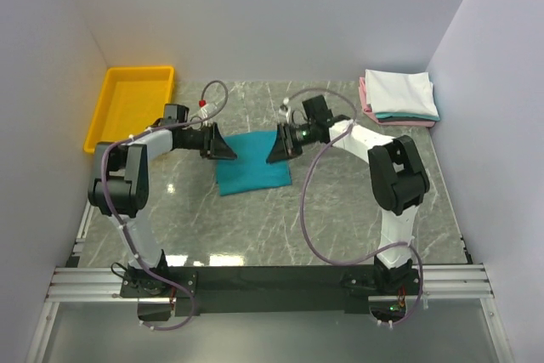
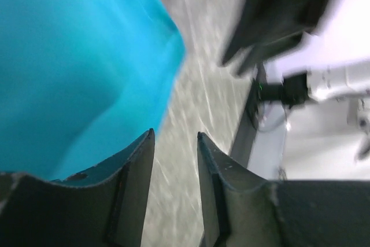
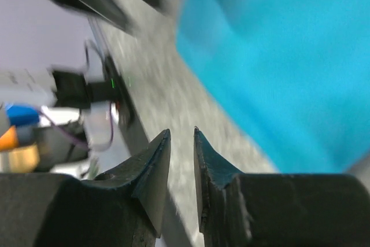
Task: Fold and stack the t-shirts
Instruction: Fold the tshirt
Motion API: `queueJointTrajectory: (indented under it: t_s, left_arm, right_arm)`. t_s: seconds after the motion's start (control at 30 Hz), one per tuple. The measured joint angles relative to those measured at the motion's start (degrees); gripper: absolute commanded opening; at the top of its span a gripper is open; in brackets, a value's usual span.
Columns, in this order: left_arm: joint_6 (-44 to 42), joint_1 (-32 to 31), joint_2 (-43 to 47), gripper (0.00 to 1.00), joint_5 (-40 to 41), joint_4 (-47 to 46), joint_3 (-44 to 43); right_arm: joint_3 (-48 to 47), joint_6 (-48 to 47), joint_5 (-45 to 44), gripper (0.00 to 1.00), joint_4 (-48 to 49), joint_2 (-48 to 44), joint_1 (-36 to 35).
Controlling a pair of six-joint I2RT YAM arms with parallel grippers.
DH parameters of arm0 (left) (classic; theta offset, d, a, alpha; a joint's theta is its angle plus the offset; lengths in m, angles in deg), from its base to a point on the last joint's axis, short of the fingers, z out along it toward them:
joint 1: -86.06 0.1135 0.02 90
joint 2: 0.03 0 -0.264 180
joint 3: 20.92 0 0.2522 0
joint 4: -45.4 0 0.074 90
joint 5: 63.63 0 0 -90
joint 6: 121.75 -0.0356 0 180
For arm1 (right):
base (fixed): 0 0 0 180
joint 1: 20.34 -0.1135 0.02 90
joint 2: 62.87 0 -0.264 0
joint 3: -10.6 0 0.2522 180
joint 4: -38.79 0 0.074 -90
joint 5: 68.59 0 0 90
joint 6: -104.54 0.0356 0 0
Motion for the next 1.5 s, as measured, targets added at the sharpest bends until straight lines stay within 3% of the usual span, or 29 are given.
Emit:
queueJointTrajectory:
  t_s: [0.13,0.33,0.5,0.73,0.87,0.93,1.03,1.07,1.17,1.3,1.43,1.5]
  left_arm:
    - [13.1,-0.2,-4.8,0.42,3.4,-14.3,-1.9]
    - [27.3,-3.2,-15.1,0.43,8.7,-28.3,-8.5]
    - [32.0,-5.7,-21.2,0.39,13.5,-30.3,-14.3]
    - [34.0,-3.8,-24.7,0.45,14.9,-29.9,-16.3]
    - [30.3,-2.8,-20.1,0.53,15.1,-28.1,-14.5]
    - [26.4,-2.6,-15.3,0.55,15.4,-25.2,-13.4]
    - [15.7,-2.6,-4.0,0.79,17.6,-19.3,-12.0]
    - [12.3,-2.6,0.3,0.99,18.7,-17.9,-11.4]
    - [0.6,-2.6,15.4,1.00,22.1,-14.6,-7.9]
    - [-8.1,-2.7,28.9,1.00,26.1,-13.6,-5.1]
    - [-18.9,-3.7,30.5,0.99,26.3,-7.6,-5.1]
    - [-23.5,-6.8,28.4,0.93,28.9,-4.4,-4.5]
  right_arm:
    - [-8.7,3.9,-1.8,0.31,5.8,3.2,0.2]
    - [-13.9,10.3,-4.2,0.31,13.0,14.4,1.9]
    - [-15.8,14.6,-4.1,0.31,13.1,23.3,3.9]
    - [-16.8,12.2,-8.7,0.33,11.2,21.6,4.4]
    - [-11.6,9.1,-11.5,0.41,8.3,13.8,4.5]
    - [-9.2,7.3,-12.7,0.50,6.9,8.4,4.6]
    - [-6.3,2.8,-16.9,0.56,4.4,-2.0,4.6]
    - [-5.8,1.2,-18.5,0.59,3.6,-5.4,4.6]
    - [-4.2,-3.8,-24.3,0.72,2.3,-14.2,4.7]
    - [-0.7,-8.0,-32.7,1.00,0.2,-22.4,5.0]
    - [1.2,-8.1,-34.1,1.00,-2.8,-23.4,7.7]
    - [1.6,-8.1,-31.1,1.00,-5.2,-22.3,10.1]
